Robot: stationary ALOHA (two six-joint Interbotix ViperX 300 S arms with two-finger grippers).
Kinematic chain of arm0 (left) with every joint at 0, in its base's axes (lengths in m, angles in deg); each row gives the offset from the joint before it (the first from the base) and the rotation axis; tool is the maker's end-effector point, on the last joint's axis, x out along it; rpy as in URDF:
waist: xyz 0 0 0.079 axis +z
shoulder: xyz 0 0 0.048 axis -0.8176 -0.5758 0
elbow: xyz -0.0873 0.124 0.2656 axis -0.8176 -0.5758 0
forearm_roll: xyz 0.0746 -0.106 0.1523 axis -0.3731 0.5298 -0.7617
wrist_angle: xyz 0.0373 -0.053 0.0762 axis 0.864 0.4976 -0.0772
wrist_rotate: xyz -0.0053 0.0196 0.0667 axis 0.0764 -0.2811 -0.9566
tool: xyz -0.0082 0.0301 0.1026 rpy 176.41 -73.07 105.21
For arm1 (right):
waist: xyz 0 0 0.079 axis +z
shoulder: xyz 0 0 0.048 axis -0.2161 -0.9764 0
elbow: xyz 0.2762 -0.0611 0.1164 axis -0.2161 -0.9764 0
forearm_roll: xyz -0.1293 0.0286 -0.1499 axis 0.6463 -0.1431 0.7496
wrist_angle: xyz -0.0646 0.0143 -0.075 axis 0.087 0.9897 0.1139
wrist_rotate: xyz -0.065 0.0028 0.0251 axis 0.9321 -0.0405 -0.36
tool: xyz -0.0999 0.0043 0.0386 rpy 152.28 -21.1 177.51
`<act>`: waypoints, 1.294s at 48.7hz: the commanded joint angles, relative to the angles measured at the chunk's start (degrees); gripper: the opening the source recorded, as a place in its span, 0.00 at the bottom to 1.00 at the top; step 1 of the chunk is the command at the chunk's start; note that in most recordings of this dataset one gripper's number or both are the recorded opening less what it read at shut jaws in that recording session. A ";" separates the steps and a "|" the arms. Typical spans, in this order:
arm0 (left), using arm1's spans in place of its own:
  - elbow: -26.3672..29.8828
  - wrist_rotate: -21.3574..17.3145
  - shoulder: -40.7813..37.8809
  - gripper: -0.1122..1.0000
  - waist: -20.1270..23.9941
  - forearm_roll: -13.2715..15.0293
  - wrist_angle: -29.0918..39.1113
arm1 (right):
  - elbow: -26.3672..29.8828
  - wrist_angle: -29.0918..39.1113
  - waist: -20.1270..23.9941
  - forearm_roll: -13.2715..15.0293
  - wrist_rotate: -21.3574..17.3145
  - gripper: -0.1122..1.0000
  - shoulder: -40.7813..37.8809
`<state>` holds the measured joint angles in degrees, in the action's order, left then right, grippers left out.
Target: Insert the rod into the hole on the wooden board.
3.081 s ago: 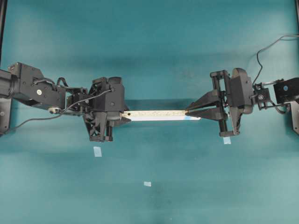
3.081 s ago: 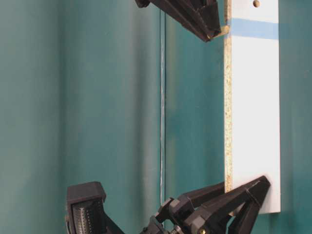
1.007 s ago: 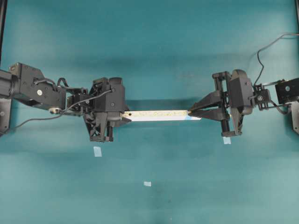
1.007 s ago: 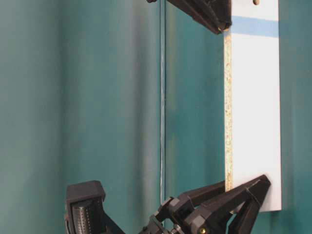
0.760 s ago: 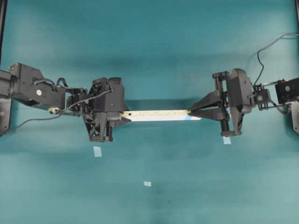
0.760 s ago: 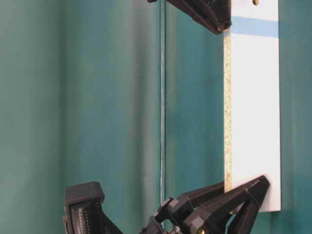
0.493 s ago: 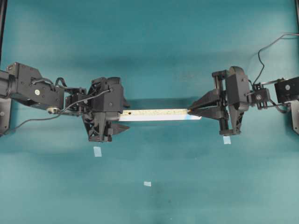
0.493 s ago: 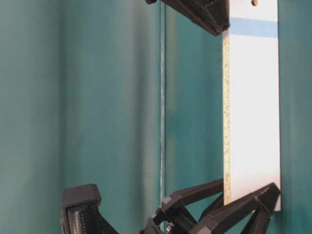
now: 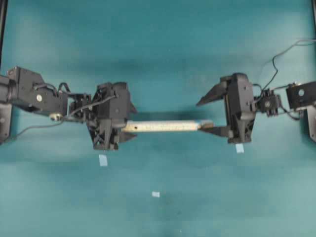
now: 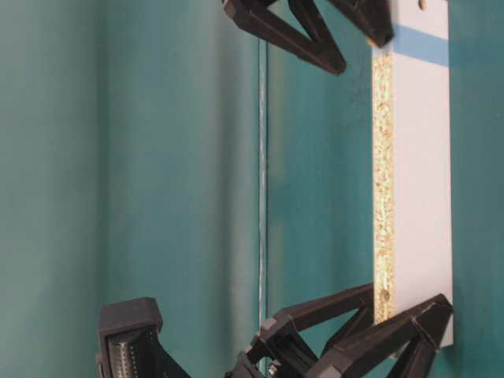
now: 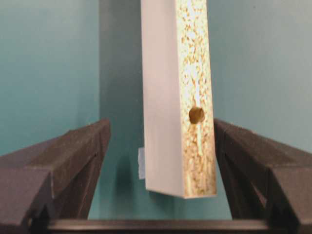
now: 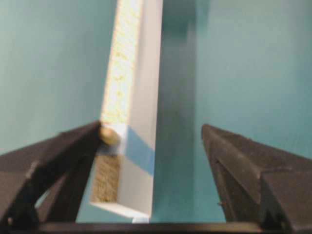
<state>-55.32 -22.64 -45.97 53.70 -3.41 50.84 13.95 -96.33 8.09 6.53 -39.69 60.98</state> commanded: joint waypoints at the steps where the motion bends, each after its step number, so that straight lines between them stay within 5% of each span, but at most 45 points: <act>1: 0.44 -0.18 1.67 0.88 -0.18 0.09 -0.18 | 0.09 1.67 -0.18 0.18 0.09 0.95 2.81; 41: -0.88 -0.53 5.10 0.88 -0.18 0.00 1.32 | -2.02 13.01 -1.32 0.18 0.09 0.95 16.61; 63: -3.16 -0.62 11.16 0.87 -0.09 0.00 4.22 | -5.54 13.54 -1.32 0.18 0.09 0.95 25.75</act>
<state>-58.75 -22.73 -37.00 53.70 -3.32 55.06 8.59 -82.36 6.77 6.62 -39.61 84.63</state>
